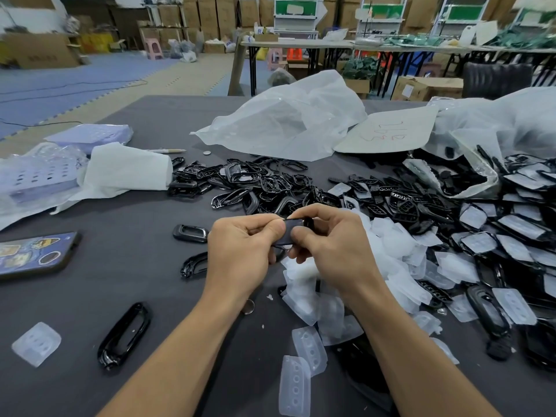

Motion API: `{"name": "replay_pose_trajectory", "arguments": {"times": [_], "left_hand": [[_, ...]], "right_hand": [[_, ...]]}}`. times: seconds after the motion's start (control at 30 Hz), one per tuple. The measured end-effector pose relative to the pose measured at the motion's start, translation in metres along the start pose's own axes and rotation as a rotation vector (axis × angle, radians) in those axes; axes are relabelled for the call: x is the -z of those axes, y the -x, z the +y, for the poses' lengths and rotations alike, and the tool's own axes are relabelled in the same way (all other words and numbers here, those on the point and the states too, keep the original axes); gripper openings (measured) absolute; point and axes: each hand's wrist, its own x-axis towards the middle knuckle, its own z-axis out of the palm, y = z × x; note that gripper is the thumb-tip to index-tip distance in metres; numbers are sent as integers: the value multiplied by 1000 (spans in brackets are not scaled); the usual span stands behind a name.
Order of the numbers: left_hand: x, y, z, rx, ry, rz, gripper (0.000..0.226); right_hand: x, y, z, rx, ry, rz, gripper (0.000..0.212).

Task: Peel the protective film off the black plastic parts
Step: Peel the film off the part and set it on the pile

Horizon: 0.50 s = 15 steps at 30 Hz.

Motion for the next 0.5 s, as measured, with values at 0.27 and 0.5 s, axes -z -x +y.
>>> {"name": "replay_pose_trajectory", "arguments": {"times": [0.27, 0.5], "left_hand": [[5, -3, -1, 148, 98, -131, 25], [1, 2, -1, 103, 135, -59, 23]], "right_hand": [[3, 0, -1, -73, -101, 15, 33], [0, 3, 2, 28, 147, 64, 15]]}}
